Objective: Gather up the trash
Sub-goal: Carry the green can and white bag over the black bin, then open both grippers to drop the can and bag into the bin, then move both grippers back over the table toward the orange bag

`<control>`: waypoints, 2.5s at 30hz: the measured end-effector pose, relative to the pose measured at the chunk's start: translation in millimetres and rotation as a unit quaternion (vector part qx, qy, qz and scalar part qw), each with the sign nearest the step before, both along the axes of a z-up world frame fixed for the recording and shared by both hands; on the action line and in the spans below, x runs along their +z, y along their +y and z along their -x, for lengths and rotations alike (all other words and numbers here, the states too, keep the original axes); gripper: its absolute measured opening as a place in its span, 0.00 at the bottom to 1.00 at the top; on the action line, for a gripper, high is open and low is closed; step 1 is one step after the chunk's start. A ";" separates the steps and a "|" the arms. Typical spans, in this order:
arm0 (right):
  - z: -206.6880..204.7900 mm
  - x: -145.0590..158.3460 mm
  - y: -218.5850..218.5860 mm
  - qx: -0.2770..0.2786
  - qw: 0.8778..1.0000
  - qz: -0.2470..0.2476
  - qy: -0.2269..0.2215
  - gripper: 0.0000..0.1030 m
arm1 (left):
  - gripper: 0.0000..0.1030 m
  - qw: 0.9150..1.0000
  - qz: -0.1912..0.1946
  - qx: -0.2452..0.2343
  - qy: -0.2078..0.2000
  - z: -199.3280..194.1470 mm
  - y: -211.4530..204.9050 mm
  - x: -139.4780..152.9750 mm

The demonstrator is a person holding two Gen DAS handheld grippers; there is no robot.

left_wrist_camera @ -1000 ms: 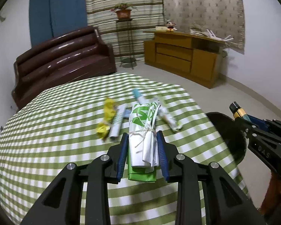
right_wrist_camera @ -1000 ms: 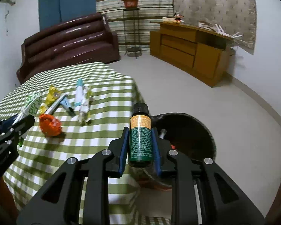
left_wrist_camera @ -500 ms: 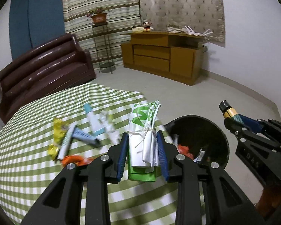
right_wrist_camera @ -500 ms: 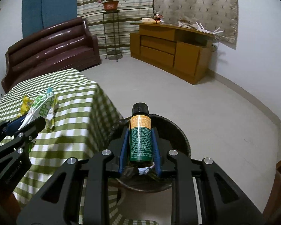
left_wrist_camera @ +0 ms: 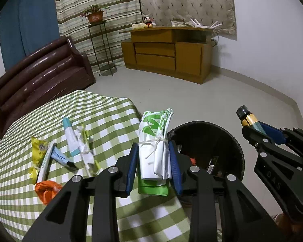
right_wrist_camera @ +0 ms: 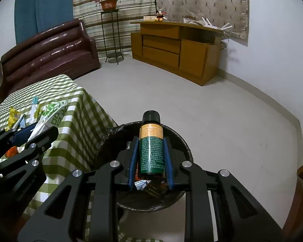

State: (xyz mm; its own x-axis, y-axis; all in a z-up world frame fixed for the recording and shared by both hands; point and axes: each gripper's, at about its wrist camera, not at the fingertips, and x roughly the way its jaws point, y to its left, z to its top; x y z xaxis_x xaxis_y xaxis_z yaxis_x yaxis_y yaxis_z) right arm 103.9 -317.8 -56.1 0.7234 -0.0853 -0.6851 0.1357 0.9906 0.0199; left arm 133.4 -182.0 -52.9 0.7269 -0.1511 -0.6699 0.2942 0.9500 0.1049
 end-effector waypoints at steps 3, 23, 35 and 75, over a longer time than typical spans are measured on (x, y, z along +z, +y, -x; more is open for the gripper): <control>-2.9 -3.9 -3.6 -0.002 1.000 -0.004 0.003 0.23 | 0.31 1.000 -0.006 -0.003 0.007 -6.7 -8.4 -3.6; -17.8 -20.8 -21.1 -0.022 0.999 -0.023 0.018 0.37 | 0.50 0.999 -0.024 -0.011 0.035 -25.2 -20.4 -9.3; -11.7 -14.1 -17.8 -0.033 0.999 -0.026 0.019 0.47 | 0.57 0.999 -0.006 0.001 0.032 -18.5 -5.8 -2.5; -1.4 22.6 214.6 0.179 0.983 -0.032 0.027 0.65 | 0.68 0.974 -0.006 0.224 0.020 52.4 257.7 13.8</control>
State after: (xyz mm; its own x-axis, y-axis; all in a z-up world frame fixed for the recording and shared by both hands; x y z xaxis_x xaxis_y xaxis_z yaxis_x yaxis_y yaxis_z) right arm 105.2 -103.2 -33.5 0.6610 0.2123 -0.7197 -0.2192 0.9719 0.0854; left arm 80.9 75.7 -39.1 0.6915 0.1831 -0.6988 -0.1460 0.9828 0.1129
